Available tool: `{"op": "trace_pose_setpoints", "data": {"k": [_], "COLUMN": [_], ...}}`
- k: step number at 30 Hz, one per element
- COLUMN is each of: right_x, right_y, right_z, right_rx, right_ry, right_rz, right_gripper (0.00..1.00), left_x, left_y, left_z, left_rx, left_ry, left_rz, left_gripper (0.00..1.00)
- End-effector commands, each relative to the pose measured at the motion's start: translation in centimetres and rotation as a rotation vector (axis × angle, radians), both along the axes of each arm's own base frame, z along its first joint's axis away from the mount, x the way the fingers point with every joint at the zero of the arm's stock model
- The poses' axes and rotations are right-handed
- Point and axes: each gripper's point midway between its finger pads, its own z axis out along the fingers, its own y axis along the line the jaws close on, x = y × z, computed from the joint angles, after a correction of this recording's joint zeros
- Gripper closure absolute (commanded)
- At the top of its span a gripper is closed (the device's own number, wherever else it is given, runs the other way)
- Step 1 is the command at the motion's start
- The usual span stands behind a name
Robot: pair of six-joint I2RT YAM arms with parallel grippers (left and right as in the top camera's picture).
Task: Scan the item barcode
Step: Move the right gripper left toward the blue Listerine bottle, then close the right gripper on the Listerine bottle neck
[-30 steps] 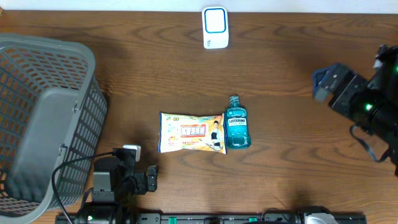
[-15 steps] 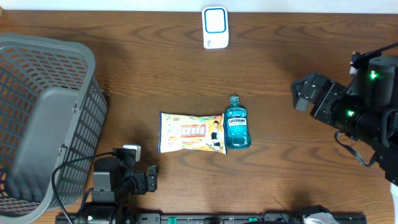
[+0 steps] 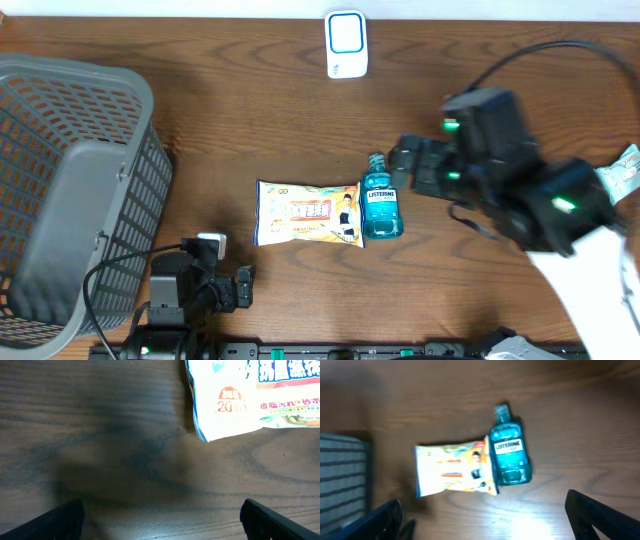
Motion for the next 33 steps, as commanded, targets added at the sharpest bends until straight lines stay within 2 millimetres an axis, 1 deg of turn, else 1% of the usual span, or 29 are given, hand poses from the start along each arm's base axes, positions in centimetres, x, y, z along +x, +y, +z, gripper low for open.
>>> {"op": "trace_pose_setpoints", "data": {"k": [1, 2, 5, 7, 8, 10, 14, 16, 20, 23, 24, 25, 28, 33], "right_x": [0.5, 0.7, 0.9, 1.1, 1.3, 1.9, 2.8, 3.3, 3.9, 3.9, 3.8, 3.9, 4.0, 3.7], "right_y": [0.9, 1.3, 2.9, 4.0, 4.4, 4.9, 5.2, 4.4, 2.8, 2.5, 2.1, 1.8, 0.9, 1.4], "right_z": [-5.2, -6.3, -10.4, -12.5, -13.2, -14.5, -15.6, -15.9, -16.4, -17.7, -18.6, -19.1, -20.6, -23.2], "right_rx": [-0.058, -0.055, -0.038, -0.022, -0.019, -0.028, -0.043, -0.086, -0.178, -0.200, -0.227, -0.250, -0.323, -0.363], "right_ry": [0.093, 0.112, 0.197, 0.235, 0.242, 0.249, 0.247, 0.229, 0.192, 0.193, 0.195, 0.189, 0.190, 0.239], "right_rz": [0.006, 0.013, 0.054, 0.106, 0.126, 0.148, 0.142, 0.120, 0.073, 0.068, 0.063, 0.056, 0.039, 0.061], "right_gripper": [0.01, 0.01, 0.01, 0.01, 0.03, 0.03, 0.03, 0.01, 0.01, 0.08, 0.12, 0.14, 0.16, 0.22], "left_x": [0.1, 0.1, 0.1, 0.1, 0.1, 0.1, 0.1, 0.1, 0.1, 0.1, 0.1, 0.1, 0.1, 0.1], "left_y": [-0.1, -0.1, -0.1, -0.1, -0.1, -0.1, -0.1, -0.1, -0.1, -0.1, -0.1, -0.1, -0.1, -0.1], "left_z": [0.3, 0.3, 0.3, 0.3, 0.3, 0.3, 0.3, 0.3, 0.3, 0.3, 0.3, 0.3, 0.3, 0.3], "left_rx": [-0.003, -0.003, -0.003, -0.003, -0.003, -0.003, -0.003, -0.003, -0.003, -0.003, -0.003, -0.003, -0.003, -0.003], "left_ry": [-0.009, -0.009, -0.009, -0.009, -0.009, -0.009, -0.009, -0.009, -0.009, -0.009, -0.009, -0.009, -0.009, -0.009], "left_rz": [-0.008, -0.008, -0.008, -0.008, -0.008, -0.008, -0.008, -0.008, -0.008, -0.008, -0.008, -0.008, -0.008, -0.008], "left_gripper": [0.01, 0.01, 0.01, 0.01, 0.01, 0.01, 0.01, 0.01, 0.01, 0.01, 0.01, 0.01, 0.01, 0.01]}}
